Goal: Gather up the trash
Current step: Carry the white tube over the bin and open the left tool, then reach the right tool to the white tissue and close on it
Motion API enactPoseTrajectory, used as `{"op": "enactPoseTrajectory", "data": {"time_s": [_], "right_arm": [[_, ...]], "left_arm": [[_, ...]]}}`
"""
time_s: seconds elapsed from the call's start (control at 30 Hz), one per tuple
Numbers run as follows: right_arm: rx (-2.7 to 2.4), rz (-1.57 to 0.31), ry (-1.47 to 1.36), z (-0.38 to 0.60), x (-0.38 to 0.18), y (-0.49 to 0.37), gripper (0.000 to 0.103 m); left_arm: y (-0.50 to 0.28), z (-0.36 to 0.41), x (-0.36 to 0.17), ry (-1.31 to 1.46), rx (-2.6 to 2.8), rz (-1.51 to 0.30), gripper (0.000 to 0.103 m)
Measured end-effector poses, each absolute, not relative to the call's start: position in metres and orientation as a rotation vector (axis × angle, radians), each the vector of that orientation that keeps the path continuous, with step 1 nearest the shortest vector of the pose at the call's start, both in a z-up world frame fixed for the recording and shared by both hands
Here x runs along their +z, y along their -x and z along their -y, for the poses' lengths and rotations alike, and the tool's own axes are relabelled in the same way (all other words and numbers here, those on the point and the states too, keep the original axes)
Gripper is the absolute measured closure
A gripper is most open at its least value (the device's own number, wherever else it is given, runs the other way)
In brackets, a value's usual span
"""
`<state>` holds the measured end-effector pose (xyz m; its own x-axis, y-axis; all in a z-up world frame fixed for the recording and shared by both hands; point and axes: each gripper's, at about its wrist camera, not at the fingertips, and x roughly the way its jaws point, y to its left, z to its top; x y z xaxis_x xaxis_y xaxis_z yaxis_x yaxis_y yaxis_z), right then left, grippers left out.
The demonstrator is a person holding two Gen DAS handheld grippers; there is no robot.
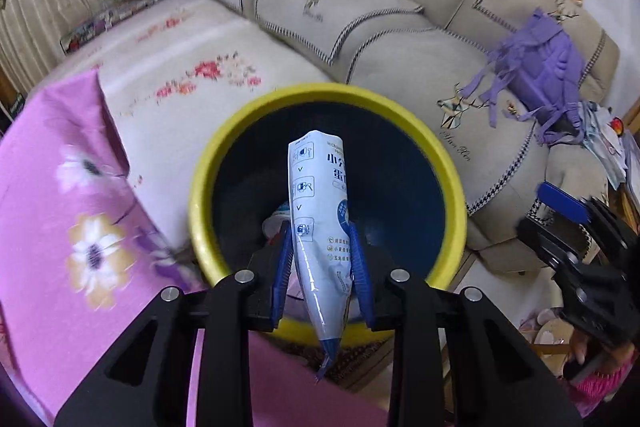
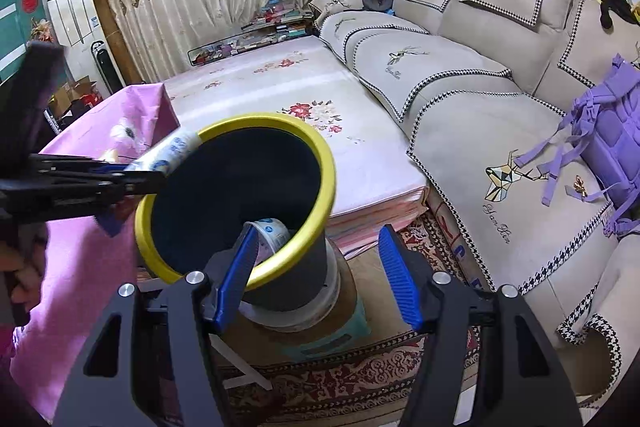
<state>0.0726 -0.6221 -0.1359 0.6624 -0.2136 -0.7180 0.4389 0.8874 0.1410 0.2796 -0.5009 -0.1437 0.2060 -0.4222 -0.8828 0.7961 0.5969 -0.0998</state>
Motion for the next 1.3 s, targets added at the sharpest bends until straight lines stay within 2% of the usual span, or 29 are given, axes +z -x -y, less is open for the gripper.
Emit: {"op": "enactPoseTrajectory", "data": {"time_s": [0.07, 0.13, 0.2, 0.37, 0.5, 0.7, 0.93, 1.13, 1.3], "right_arm": [[-0.382, -0.764, -0.326, 0.626, -0.138, -0.071, 0.044], [-0.383, -0.763, -0.334, 0.630, -0.140, -0.070, 0.043], [-0.385, -0.763, -0.338, 0.631, -0.141, -0.069, 0.042], [-0.372, -0.760, -0.338, 0.629, -0.140, -0.067, 0.041], [-0.351, -0.758, -0.330, 0.620, -0.137, -0.070, 0.041], [-0.273, -0.756, -0.291, 0.585, -0.124, -0.083, 0.041], [-0.061, -0.780, -0.199, 0.499, -0.112, -0.120, 0.037], [0.208, -0.824, -0.096, 0.391, -0.107, -0.155, 0.037], [0.374, -0.863, -0.046, 0.319, -0.106, -0.176, 0.037]], "left_arm": [[-0.283, 0.508, -0.155, -0.427, -0.874, -1.062, 0.061], [-0.285, 0.514, -0.158, -0.425, -0.857, -1.049, 0.031], [-0.286, 0.517, -0.156, -0.410, -0.844, -1.028, 0.027], [-0.272, 0.490, -0.125, -0.337, -0.842, -0.966, 0.027], [-0.242, 0.436, -0.080, -0.252, -0.834, -0.842, 0.010], [-0.195, 0.332, -0.026, -0.152, -0.763, -0.694, 0.005], [-0.151, 0.196, 0.008, -0.109, -0.523, -0.571, 0.005], [-0.127, 0.085, 0.009, -0.077, -0.288, -0.552, 0.005], [-0.117, 0.022, -0.002, -0.015, -0.204, -0.569, 0.005]]}}
